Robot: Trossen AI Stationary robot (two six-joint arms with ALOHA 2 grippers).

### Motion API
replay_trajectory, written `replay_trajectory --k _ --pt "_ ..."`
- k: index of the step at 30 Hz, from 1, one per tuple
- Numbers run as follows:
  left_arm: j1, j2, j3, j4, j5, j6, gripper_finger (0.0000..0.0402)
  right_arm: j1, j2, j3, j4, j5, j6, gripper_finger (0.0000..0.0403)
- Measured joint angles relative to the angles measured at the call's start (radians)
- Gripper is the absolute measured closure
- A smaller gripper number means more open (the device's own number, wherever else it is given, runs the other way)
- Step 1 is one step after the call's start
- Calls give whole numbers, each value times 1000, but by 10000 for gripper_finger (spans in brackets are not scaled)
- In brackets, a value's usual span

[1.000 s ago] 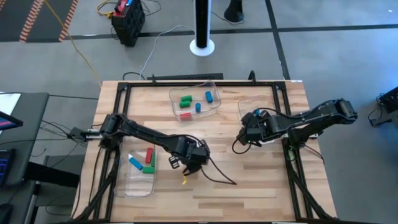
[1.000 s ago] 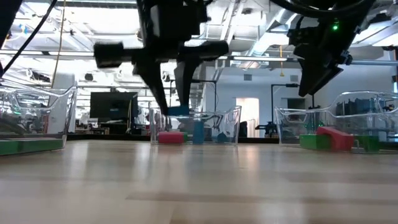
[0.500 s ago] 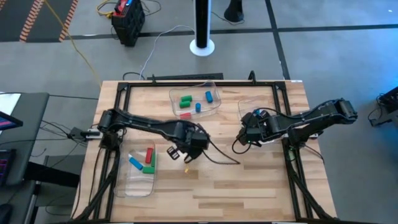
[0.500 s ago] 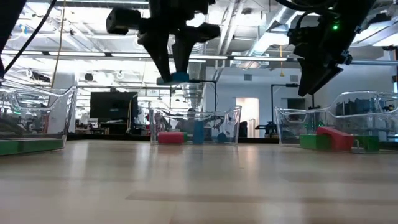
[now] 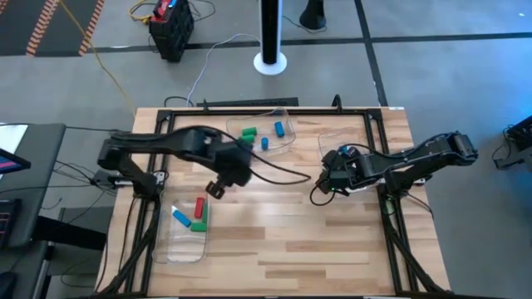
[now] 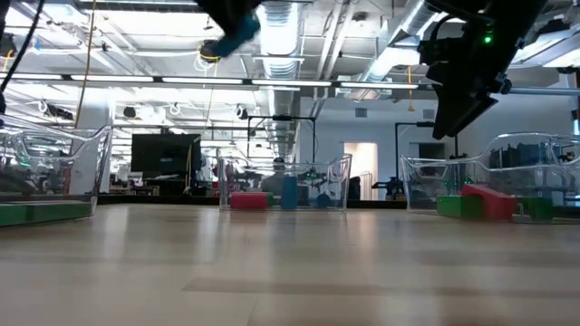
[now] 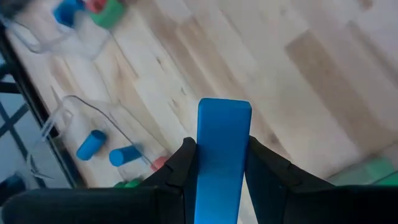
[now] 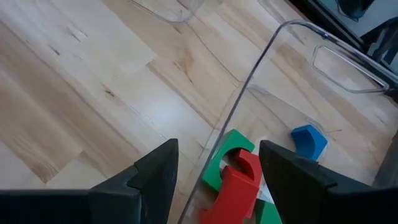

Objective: Sort blocks by size
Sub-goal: Put the blue rectangle block into the left transparent bin

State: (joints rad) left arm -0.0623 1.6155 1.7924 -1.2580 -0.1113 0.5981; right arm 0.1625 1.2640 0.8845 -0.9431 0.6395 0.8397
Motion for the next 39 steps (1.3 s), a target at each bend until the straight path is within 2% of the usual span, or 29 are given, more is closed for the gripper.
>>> replay_trajectory --k 10,15,23,39 --pt "-17 -170 -10 18 111 -118 302 -1 0 0 25 6 -11 148" --pt "-45 -219 -47 -8 116 -177 302 -1 0 0 34 7 -14 148" --pt "-98 -321 -186 -25 117 -275 303 -1 0 0 37 8 -14 148" --pt "-184 -564 -495 126 113 -445 303 -1 0 0 66 11 -37 148"
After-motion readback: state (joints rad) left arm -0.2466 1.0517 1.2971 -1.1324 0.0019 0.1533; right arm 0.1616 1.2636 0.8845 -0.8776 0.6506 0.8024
